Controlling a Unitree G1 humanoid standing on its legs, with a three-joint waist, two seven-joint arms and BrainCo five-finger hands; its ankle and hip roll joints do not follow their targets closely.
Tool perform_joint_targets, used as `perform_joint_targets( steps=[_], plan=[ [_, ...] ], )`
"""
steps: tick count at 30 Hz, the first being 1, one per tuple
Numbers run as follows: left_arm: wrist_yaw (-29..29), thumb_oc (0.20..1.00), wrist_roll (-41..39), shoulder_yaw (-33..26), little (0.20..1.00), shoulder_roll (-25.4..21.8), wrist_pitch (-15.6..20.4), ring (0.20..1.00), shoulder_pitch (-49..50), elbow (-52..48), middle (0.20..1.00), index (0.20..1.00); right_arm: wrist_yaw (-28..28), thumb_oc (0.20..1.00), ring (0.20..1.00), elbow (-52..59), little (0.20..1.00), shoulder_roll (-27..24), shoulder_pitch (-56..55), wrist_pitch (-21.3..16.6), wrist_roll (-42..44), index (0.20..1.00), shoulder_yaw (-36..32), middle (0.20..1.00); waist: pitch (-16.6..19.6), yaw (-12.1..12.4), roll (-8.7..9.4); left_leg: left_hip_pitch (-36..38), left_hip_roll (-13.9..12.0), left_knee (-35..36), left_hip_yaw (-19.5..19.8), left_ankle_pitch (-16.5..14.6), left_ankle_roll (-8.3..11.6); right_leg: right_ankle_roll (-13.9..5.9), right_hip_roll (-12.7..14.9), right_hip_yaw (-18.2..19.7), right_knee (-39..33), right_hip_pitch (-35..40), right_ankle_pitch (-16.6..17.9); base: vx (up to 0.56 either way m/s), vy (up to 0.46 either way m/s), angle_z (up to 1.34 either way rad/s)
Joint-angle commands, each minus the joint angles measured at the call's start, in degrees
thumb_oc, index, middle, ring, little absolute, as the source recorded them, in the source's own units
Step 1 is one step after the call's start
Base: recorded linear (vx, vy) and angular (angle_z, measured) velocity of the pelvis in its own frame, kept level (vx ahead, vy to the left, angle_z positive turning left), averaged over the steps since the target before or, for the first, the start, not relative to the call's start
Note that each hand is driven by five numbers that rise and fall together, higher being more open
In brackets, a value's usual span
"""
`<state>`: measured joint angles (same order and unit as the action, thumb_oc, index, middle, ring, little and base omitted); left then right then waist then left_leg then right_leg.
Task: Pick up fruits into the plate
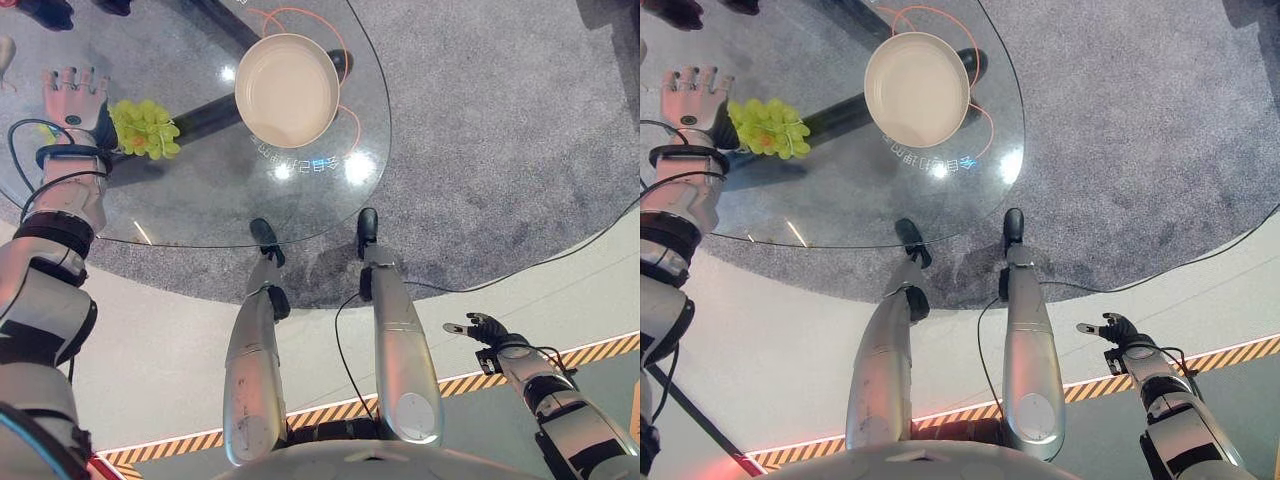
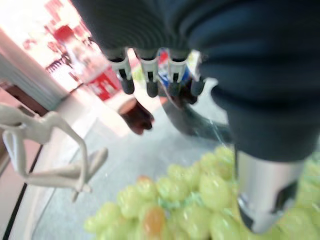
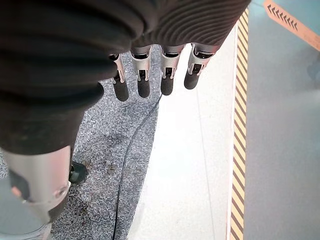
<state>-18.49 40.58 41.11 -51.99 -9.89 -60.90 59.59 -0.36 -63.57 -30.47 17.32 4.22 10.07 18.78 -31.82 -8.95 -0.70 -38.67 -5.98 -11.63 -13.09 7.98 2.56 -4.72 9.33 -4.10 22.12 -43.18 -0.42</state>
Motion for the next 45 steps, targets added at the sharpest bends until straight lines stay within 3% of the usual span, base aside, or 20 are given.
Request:
perform_joint_targets(
  steps=[1,10,18,27,29,30,31,45],
  plan=[
    [1.56,1.0,1.52,-0.12,1.0,-2.46,-0.3,1.0,-1.02,0.64,1.0,1.0,-0.5,1.0,1.0,0.51,1.0,-2.69,-3.84,0.91,-0.36,1.0,-0.07,1.0,2.02,-0.04,0.78,-3.33,2.43,-9.61,1.46,-8.24,-0.21,-0.27,-1.04,-1.33,-2.37,-0.71,4.01,0.02,0.02,-0.07],
    [0.35,1.0,3.02,0.64,1.0,-2.88,-0.47,1.0,-1.06,0.19,1.0,1.0,-0.87,1.0,1.0,2.1,1.0,-3.11,-4.19,1.81,-0.27,1.0,-0.38,1.0,2.02,-0.31,0.6,-4.67,2.48,-11.03,1.56,-8.72,-0.36,0.06,-1.14,-1.09,-1.47,-1.92,3.67,0.0,0.003,-0.01],
    [-1.77,1.0,3.93,0.67,1.0,-1.39,-1.3,1.0,-1.23,2.03,1.0,1.0,-1.08,1.0,1.0,2.2,1.0,-3.2,-4.12,0.2,0.66,1.0,-0.84,1.0,2.02,-0.91,0.99,-8.37,2.01,-16.13,2.38,-10.79,-0.92,0.62,-1.65,0.02,2.57,-5.59,2.41,0.0,0.0,0.0],
    [-0.25,1.0,2.56,0.78,1.0,0.5,-2.03,1.0,-0.31,5.67,1.0,1.0,-1.7,1.0,1.0,3.73,1.0,-2.99,-3.73,-0.95,1.72,1.0,-0.23,1.0,2.02,-1.52,1.9,-8.86,1.71,-16.37,2.43,-10.93,-0.9,0.48,-2.34,0.72,2.29,-6.09,2.98,0.0,0.004,-0.01],
    [-0.26,0.58,1.94,0.68,0.58,0.85,-2.46,0.58,0.0,6.55,0.58,0.58,-1.86,1.0,1.0,4.02,1.0,-2.9,-3.58,-1.42,2.1,1.0,0.01,1.0,2.02,-1.58,2.17,-8.7,1.65,-15.89,2.33,-10.65,-0.76,0.45,-2.4,0.59,1.64,-5.85,3.35,0.0,0.0,0.0],
    [-0.26,0.288,1.3,0.43,0.288,0.98,-2.79,0.288,0.13,6.84,0.288,0.288,-1.95,1.0,1.0,4.45,1.0,-2.86,-3.56,-1.78,2.51,1.0,0.09,1.0,2.02,-1.63,2.35,-8.62,1.61,-15.55,2.27,-10.45,-0.66,0.44,-2.46,0.55,1.24,-5.73,3.55,0.0,0.0,0.0],
    [-0.49,0.2,0.14,0.51,0.2,1.1,-3.12,0.2,0.15,7.37,0.2,0.2,-2.05,1.0,1.0,4.85,1.0,-2.8,-3.58,-2.05,2.77,1.0,0.17,1.0,2.02,-1.72,2.48,-8.59,1.55,-15.43,2.25,-10.36,-0.58,0.38,-2.47,0.58,0.98,-5.67,3.71,0.0,0.0,0.0],
    [-1.75,0.2,0.53,-1.19,0.2,0.38,-4.34,0.2,0.86,8.32,0.2,0.2,-3.13,1.0,1.0,11.19,1.0,-2.81,-4.41,-2.56,5.87,1.0,0.36,1.0,2.02,-2.0,3.49,-7.89,1.24,-13.39,1.78,-9.42,-0.05,0.2,-2.66,-0.1,-1.01,-5.04,4.78,0.0,-0.005,0.0]
  ],
)
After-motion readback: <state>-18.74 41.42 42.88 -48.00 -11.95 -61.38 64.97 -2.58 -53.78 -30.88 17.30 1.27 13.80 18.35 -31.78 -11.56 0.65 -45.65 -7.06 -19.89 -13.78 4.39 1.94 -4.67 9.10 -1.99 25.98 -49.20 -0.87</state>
